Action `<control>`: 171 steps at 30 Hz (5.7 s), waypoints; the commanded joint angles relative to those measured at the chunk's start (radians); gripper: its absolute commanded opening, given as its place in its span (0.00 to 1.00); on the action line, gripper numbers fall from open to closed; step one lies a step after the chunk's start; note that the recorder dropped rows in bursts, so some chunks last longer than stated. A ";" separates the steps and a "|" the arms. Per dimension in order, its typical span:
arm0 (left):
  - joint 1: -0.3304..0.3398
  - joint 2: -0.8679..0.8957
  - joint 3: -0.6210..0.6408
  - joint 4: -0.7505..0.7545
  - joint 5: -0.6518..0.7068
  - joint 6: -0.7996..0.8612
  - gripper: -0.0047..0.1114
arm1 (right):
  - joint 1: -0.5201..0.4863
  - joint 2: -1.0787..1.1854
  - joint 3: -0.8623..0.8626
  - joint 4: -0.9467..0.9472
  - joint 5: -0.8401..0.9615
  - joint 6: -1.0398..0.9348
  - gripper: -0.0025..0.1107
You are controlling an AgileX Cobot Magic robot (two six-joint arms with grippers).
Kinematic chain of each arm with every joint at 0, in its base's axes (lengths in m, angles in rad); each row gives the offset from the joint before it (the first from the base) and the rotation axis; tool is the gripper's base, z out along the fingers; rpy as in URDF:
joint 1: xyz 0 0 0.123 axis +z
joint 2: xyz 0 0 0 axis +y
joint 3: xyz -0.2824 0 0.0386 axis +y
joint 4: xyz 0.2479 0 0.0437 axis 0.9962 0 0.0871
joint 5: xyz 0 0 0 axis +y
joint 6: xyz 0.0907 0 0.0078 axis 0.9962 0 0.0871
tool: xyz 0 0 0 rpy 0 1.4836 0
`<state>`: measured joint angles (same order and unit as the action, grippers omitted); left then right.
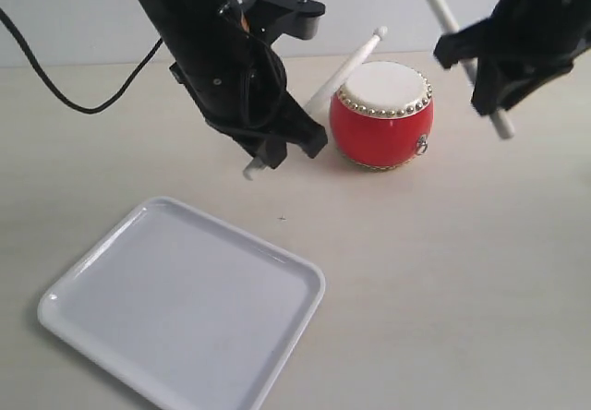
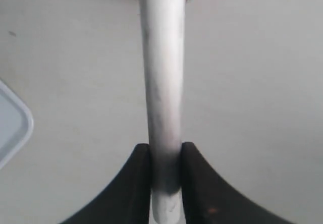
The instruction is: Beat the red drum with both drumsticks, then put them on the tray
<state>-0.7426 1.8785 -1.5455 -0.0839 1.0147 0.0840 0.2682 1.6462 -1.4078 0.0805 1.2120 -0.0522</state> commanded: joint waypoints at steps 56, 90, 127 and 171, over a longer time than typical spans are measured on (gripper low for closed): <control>0.104 0.197 -0.241 -0.158 0.206 0.121 0.04 | -0.001 -0.059 0.074 0.048 0.009 -0.076 0.02; 0.045 -0.003 -0.226 -0.165 0.206 0.140 0.04 | -0.001 0.210 0.057 0.094 0.009 -0.076 0.02; 0.045 0.156 -0.360 -0.188 0.206 0.121 0.04 | -0.003 -0.065 0.054 0.146 -0.100 -0.122 0.02; 0.071 0.436 -0.350 -0.407 0.206 0.086 0.04 | -0.003 -0.209 -0.007 0.230 -0.030 -0.171 0.02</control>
<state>-0.6906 2.3036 -1.8920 -0.4462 1.2225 0.1823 0.2664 1.4433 -1.4115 0.3065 1.1954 -0.2164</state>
